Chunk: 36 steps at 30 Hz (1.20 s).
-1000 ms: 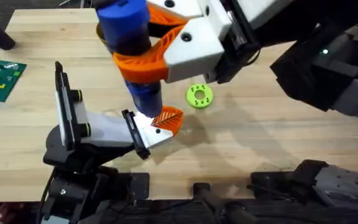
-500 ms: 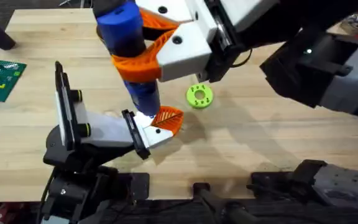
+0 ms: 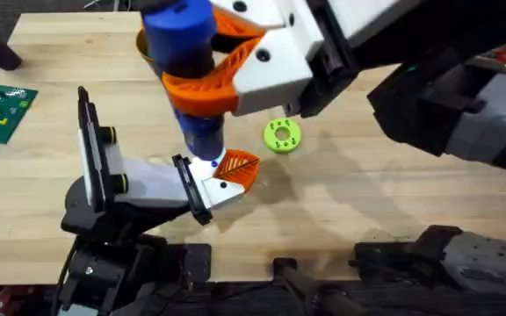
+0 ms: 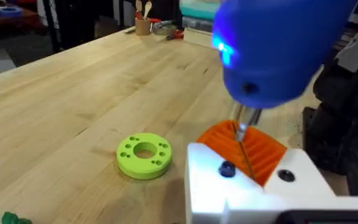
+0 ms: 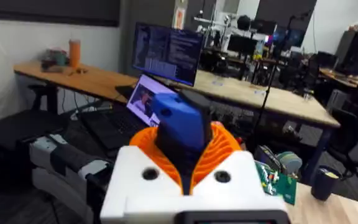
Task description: Pick up the gripper from the table and insert it into the empty holder that is missing its gripper. Then pick up a screw, insert it into the mounting hole, and use the screwdriver to tighten it. Finally, clean up the table by picking up the vegetable and placing it into the bucket.
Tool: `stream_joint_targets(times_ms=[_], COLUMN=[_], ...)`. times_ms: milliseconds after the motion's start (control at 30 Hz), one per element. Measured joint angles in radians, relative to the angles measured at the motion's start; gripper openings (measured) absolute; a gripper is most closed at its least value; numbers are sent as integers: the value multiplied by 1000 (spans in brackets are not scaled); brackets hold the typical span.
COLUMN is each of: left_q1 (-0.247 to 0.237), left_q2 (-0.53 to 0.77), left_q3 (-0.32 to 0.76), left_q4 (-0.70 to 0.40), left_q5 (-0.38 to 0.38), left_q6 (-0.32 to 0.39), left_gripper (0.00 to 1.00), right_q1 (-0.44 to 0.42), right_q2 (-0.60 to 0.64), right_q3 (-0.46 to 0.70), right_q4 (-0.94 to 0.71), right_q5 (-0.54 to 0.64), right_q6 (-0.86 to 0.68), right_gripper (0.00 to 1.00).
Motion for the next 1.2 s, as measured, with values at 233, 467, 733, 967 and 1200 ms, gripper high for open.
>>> stream_joint_targets(times_ms=[233,467,733,967,1200], left_q1=[0,0,0,0,0], left_q2=[0,0,0,0,0], left_q3=[0,0,0,0,0], left_q4=[0,0,0,0,0], left_q5=[0,0,0,0,0], left_q6=[0,0,0,0,0], left_gripper=[12,12,12,12,12], right_q1=[-26,-31,-30,-29,1], right_q2=[1,1,1,1,26], right_q3=[-13,-13,-13,-13,-13], right_q4=[-62,-38,-29,-30,-31], right_q5=[0,0,0,4,27], right_q6=[42,54,59,59,58], right_gripper=[49,49,49,49,49])
